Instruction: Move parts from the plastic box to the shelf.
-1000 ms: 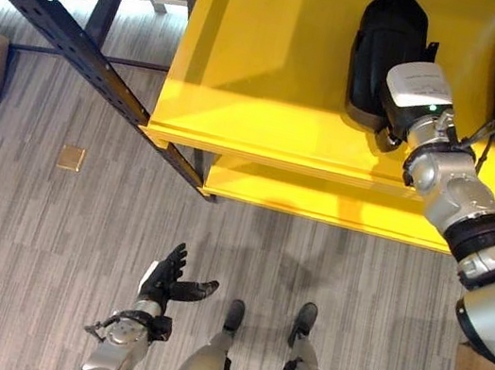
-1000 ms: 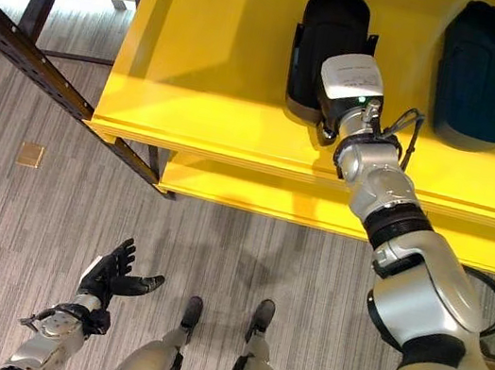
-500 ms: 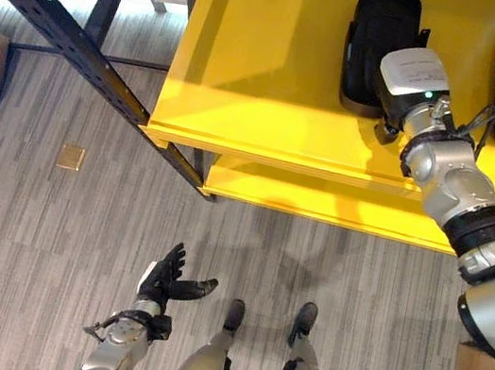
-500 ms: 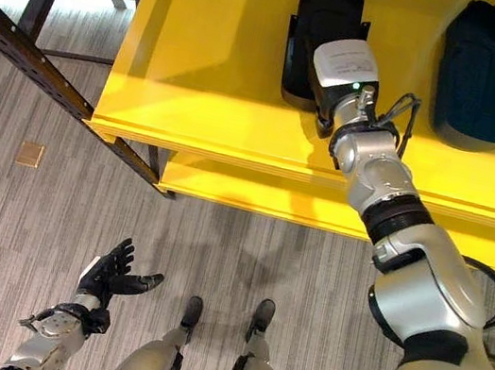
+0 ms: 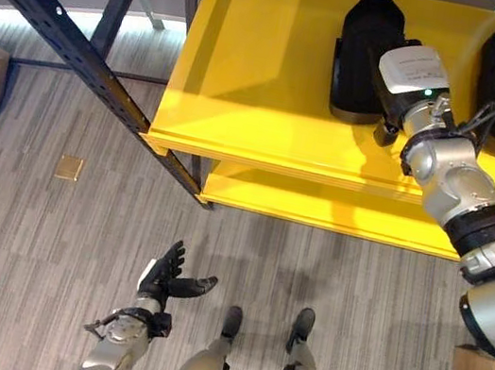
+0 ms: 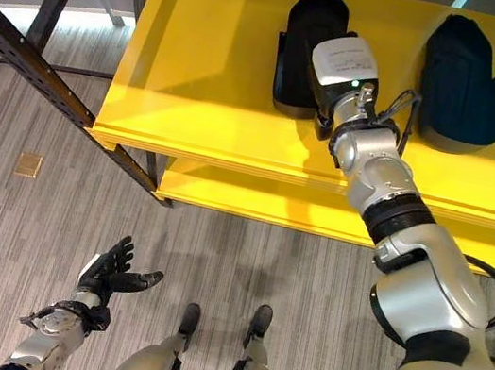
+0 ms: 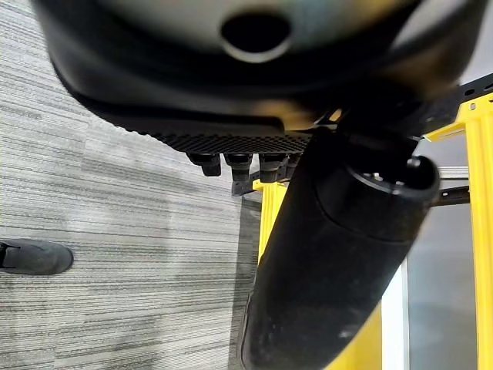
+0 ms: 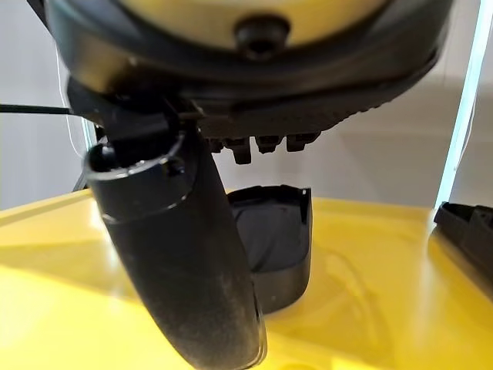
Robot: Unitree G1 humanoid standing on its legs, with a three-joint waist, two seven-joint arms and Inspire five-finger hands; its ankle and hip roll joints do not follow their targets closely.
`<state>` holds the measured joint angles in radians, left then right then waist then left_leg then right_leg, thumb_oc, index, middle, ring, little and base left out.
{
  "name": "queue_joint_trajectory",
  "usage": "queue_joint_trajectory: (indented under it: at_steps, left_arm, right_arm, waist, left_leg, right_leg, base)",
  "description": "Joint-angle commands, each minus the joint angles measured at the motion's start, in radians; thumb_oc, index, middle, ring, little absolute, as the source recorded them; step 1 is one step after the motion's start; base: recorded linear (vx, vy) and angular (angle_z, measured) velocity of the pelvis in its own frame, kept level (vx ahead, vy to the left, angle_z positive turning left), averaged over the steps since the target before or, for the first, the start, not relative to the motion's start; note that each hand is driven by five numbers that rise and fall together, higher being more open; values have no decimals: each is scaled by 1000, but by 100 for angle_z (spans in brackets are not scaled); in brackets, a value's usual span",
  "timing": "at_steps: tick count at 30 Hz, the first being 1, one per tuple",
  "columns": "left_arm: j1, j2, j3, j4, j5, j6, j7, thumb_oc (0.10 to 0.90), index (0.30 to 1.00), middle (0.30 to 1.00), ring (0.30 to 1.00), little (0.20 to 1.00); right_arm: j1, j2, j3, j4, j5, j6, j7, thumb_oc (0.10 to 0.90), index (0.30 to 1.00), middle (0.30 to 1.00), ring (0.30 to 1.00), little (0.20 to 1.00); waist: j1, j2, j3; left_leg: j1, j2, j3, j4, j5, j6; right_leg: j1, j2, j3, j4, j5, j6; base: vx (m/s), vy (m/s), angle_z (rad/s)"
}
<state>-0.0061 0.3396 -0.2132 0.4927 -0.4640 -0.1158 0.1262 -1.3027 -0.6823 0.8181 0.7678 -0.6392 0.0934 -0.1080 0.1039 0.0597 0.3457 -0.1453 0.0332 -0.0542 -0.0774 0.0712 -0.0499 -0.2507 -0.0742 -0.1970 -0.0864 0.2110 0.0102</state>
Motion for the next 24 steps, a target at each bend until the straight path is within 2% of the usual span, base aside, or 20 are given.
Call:
queue_joint_trajectory:
  at_steps: [1,3,7,8,9,10,12,16,17,20,24]
  left_arm:
    - [11,87,7,-53,20,-49,15,900,1000,1000,1000,1000]
    - [14,86,12,-51,23,-46,15,900,1000,1000,1000,1000]
    - [21,78,35,-41,35,-34,20,900,1000,1000,1000,1000]
    - [26,72,42,-37,35,-31,21,900,1000,1000,1000,1000]
    - [37,54,63,-39,49,-21,21,900,1000,1000,1000,1000]
    - [40,58,61,-40,49,-21,21,900,1000,1000,1000,1000]
    - [60,42,81,-37,66,-10,16,900,1000,1000,1000,1000]
    - [83,17,103,-37,86,-1,13,900,1000,1000,1000,1000]
    - [87,21,101,-37,86,-1,13,900,1000,1000,1000,1000]
    - [116,-13,127,-39,105,15,9,900,1000,1000,1000,1000]
    - [143,-38,147,-58,134,22,11,900,1000,1000,1000,1000]
  right_arm:
    - [-165,-57,25,-111,-81,10,-46,900,1000,1000,1000,1000]
    - [-164,-65,15,-150,-95,12,-43,900,1000,1000,1000,1000]
    - [-109,-89,-76,-296,-107,15,-53,900,1000,1000,1000,1000]
    - [-74,-94,-112,-341,-103,14,-58,900,1000,1000,1000,1000]
    - [19,-100,-207,-441,-82,5,-71,900,1000,1000,1000,1000]
    - [31,-102,-216,-450,-84,6,-68,900,1000,1000,1000,1000]
    - [165,-100,-318,-548,-51,-11,-65,900,1000,1000,1000,1000]
    - [383,-37,-450,-633,75,-36,-67,900,1000,1000,1000,1000]
    - [394,-37,-457,-640,74,-34,-64,900,1000,1000,1000,1000]
    - [633,74,-578,-734,249,-73,-73,900,1000,1000,1000,1000]
    - [855,173,-653,-819,369,-123,-76,900,1000,1000,1000,1000]
  waist:
    - [-4,-62,-42]
    - [-6,-64,-45]
    - [-18,-73,-61]
    - [-22,-75,-68]
    - [-33,-75,-78]
    - [-31,-78,-80]
    - [-38,-85,-94]
    - [-51,-95,-113]
    - [-48,-95,-117]
    - [-64,-104,-136]
    - [-78,-104,-154]
  left_leg:
    - [62,90,20,-10,-20,-44]
    - [68,90,22,-10,-23,-43]
    - [93,88,31,-10,-37,-36]
    - [102,87,33,-10,-42,-33]
    - [120,84,37,-10,-51,-28]
    - [122,84,37,-10,-51,-28]
    - [145,82,43,-10,-63,-21]
    - [167,70,51,-10,-66,-10]
    - [174,73,51,-10,-76,-10]
    - [194,54,61,-10,-81,6]
    - [214,29,70,-10,-103,24]
  right_leg:
    - [55,-114,19,36,-46,121]
    - [57,-115,22,38,-47,121]
    - [73,-117,31,43,-51,122]
    - [79,-118,33,44,-51,122]
    - [90,-121,37,48,-53,124]
    - [92,-121,37,48,-53,124]
    - [109,-125,40,48,-54,127]
    - [124,-134,44,52,-45,131]
    - [132,-132,44,49,-52,133]
    - [138,-146,50,54,-39,143]
    - [147,-159,61,55,-33,161]
  base:
    - [7,28,-6]
    - [8,24,-5]
    - [11,26,-10]
    - [27,63,-5]
    - [30,53,-1]
    - [31,61,-2]
    - [13,44,-7]
    - [0,45,-13]
    - [13,70,-7]
    - [3,90,-3]
    - [-17,113,-4]
